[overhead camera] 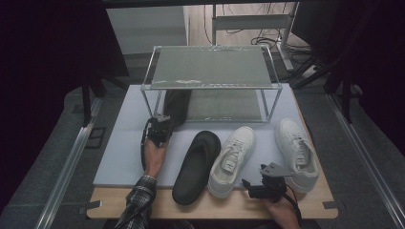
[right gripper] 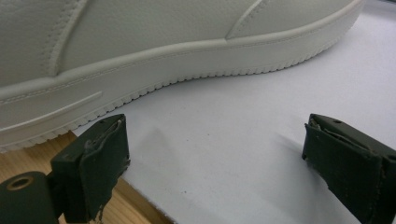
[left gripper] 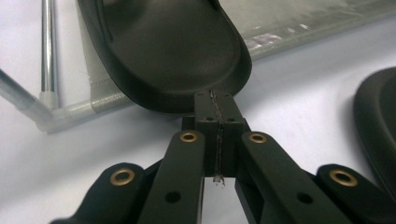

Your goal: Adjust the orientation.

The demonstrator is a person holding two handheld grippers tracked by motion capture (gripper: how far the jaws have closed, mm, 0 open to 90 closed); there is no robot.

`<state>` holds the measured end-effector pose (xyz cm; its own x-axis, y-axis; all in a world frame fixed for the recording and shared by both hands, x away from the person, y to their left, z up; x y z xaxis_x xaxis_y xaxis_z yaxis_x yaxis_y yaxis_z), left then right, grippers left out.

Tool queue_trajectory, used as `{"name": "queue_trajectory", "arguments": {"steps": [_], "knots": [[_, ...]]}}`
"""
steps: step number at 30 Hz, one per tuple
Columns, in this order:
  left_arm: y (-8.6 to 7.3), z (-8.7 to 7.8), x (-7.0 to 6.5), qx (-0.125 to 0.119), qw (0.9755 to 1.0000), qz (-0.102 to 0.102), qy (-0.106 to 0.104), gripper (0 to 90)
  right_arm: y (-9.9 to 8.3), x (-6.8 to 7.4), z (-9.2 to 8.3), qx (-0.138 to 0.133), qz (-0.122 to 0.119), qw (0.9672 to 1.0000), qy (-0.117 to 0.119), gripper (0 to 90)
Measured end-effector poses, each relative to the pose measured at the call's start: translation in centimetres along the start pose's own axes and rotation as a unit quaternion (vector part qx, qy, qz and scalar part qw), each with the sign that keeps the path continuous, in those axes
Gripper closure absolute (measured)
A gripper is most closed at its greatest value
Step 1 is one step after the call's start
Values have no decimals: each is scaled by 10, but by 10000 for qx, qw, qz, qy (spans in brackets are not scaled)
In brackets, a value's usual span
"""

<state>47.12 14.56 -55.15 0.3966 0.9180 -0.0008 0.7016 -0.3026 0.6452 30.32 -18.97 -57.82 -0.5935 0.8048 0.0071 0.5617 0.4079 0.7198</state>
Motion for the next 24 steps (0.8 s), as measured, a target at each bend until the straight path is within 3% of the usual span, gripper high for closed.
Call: {"name": "queue_trajectory", "arguments": {"steps": [13, 21, 24], "knots": [[13, 14, 7, 41, 9999, 22, 162, 897, 0, 0, 0, 5, 3, 10000, 4, 77], [12, 9, 7, -24, 9999, -114, -55, 896, 0, 0, 0, 4, -10, 10000, 7, 77], [11, 1, 2, -92, 9998, -47, -179, 896, 0, 0, 0, 4, -11, 10000, 7, 77]]}}
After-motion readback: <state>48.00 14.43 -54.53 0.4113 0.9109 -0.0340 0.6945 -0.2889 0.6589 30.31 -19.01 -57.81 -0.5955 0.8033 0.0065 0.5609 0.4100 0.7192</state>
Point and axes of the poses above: each handheld gripper's, and its own axes: z roughly forward along the jaws, y roughly out of its top, x roughly to its left, the point moved 7 cm from there along z, roughly forward along the jaws, and after that the axes turned 9 degrees about x, right-handed, at the moved point
